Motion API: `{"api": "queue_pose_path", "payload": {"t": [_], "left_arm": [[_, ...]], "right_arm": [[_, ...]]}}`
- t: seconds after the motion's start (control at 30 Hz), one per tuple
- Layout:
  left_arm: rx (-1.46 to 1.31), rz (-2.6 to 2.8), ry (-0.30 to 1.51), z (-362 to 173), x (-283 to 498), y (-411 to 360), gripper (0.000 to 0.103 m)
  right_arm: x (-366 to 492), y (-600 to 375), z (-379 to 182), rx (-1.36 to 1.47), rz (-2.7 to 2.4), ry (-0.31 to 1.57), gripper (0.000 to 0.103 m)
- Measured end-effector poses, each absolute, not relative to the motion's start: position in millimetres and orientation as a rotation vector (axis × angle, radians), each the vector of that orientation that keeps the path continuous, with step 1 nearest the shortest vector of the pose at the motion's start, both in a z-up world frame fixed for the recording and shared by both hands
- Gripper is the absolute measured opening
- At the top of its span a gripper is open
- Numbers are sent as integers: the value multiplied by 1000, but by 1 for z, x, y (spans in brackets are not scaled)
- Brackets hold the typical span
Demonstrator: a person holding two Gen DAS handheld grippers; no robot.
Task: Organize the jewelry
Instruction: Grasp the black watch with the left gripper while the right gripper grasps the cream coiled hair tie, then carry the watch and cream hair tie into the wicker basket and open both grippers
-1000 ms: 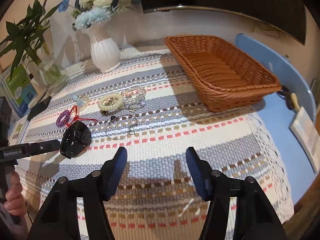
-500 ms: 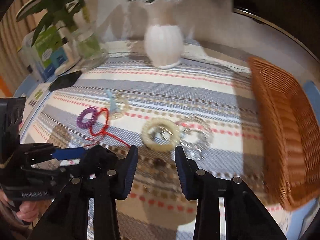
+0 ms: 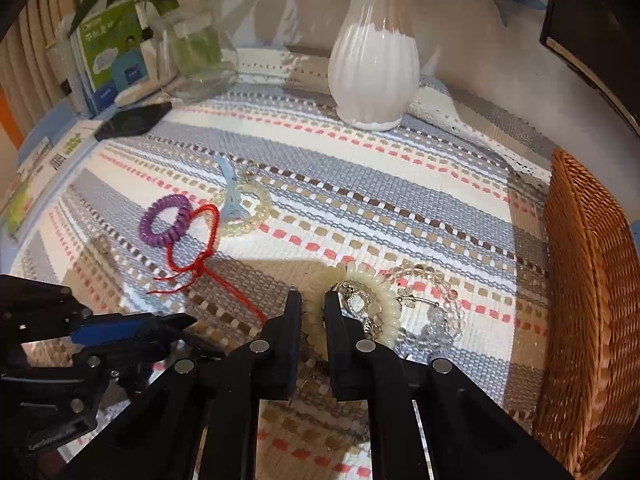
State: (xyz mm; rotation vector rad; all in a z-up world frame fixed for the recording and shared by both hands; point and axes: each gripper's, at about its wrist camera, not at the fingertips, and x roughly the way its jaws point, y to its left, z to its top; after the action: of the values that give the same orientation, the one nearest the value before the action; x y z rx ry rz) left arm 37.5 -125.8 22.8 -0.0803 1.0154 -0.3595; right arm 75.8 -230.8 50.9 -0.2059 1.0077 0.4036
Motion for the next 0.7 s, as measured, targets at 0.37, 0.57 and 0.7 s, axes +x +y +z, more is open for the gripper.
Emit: {"api": "queue_pose_path", "payload": {"t": [0.37,0.57,0.7], "left_arm": [[6,-513,919,98,61,-155,9],[90,-638,813,138,113,-229,9],[69,-716,825,143,155,-284,9]], "right_arm": [[41,-315,153,9,325,800,11],[45,-397,163,76,120,787,11],[58,-449,143,159,15,848,11]]}}
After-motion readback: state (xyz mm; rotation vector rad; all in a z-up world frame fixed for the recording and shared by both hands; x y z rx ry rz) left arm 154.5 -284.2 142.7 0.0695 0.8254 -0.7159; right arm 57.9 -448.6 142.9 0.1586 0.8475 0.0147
